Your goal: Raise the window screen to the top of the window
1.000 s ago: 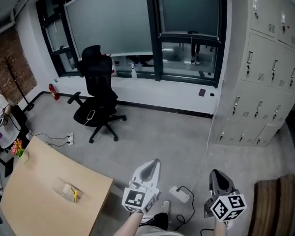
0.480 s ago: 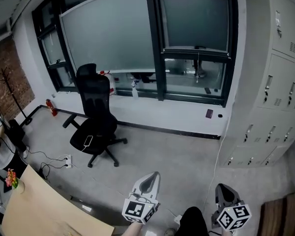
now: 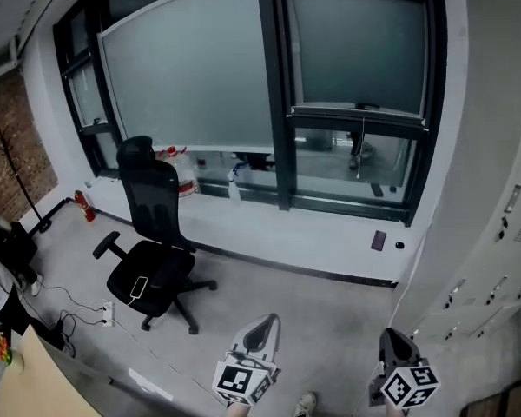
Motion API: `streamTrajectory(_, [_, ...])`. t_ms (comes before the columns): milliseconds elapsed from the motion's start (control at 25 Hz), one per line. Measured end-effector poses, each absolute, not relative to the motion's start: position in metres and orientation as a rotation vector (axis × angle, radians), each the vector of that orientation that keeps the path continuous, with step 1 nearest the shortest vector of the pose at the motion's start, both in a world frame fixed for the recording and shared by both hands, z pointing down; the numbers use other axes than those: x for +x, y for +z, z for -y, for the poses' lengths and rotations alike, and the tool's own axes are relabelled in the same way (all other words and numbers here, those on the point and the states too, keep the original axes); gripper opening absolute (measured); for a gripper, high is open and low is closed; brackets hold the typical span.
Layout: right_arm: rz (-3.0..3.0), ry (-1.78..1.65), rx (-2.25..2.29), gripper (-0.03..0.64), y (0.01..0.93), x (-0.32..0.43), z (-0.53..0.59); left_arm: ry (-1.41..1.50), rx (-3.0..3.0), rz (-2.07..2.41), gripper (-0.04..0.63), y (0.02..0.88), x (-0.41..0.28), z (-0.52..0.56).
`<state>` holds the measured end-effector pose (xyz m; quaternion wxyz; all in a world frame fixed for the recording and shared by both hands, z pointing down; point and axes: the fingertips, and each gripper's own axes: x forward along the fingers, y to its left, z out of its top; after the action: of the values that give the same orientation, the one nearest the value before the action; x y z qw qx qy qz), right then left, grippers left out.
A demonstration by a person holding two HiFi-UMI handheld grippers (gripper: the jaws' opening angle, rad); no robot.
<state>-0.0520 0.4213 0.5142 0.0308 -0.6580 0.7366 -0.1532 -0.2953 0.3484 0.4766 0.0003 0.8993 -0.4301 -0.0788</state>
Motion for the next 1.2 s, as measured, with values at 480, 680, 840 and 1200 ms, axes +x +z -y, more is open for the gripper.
streamTrajectory(480, [-2.449, -0.231, -1.975, 0.006, 0.465, 0.007, -0.182, -0.311, 2.911, 1.261, 0.003, 0.446, -0.198, -0.110])
streamTrajectory(680, [-2.385, -0.303, -2.044, 0.006, 0.484, 0.049, -0.075, -0.396, 2.876, 1.256, 0.003, 0.445, -0.156, 0.020])
streamTrajectory(840, [-2.364, -0.263, -2.033, 0.006, 0.463, 0.074, 0.024, -0.440, 2.911, 1.213, 0.003, 0.425, -0.111, 0.124])
streamTrajectory(1200, [-2.320, -0.204, -2.042, 0.006, 0.434, 0.155, 0.181, -0.360, 2.986, 1.098, 0.003, 0.408, -0.005, 0.284])
